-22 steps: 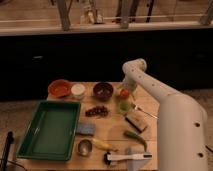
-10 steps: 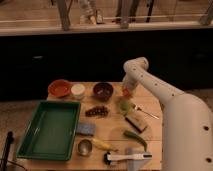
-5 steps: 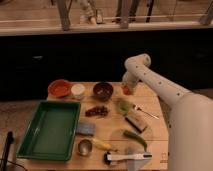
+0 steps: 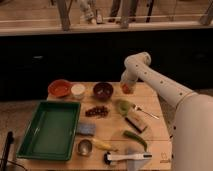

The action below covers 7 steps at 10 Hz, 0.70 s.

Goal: Place apple in paper cup

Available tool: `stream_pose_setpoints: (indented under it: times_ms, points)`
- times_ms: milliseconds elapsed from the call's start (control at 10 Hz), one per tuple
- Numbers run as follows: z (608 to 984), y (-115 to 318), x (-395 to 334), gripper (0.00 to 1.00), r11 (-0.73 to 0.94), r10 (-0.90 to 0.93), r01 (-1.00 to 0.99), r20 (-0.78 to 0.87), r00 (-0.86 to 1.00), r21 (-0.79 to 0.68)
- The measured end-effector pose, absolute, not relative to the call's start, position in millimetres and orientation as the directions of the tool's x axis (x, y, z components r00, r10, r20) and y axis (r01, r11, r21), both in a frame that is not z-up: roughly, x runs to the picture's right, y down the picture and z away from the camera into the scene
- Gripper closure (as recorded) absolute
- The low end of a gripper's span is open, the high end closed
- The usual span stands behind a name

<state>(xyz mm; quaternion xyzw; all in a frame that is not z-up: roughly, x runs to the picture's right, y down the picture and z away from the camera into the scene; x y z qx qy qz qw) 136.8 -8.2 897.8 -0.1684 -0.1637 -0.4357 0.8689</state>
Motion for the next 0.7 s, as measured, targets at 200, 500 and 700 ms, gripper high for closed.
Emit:
stream_pose_setpoints:
  times_ms: [200,500,700]
  points:
    - [891,-14,129,1.0,0.551,-0.717,0.826,0.437,0.543,-0.122]
    - [882,-25,114,1.0,0.528,-0.738,0.846,0.451,0.502,-0.077]
    - [879,-30,103,1.0,0.514,-0.748,0.857,0.466,0.473,-0.046]
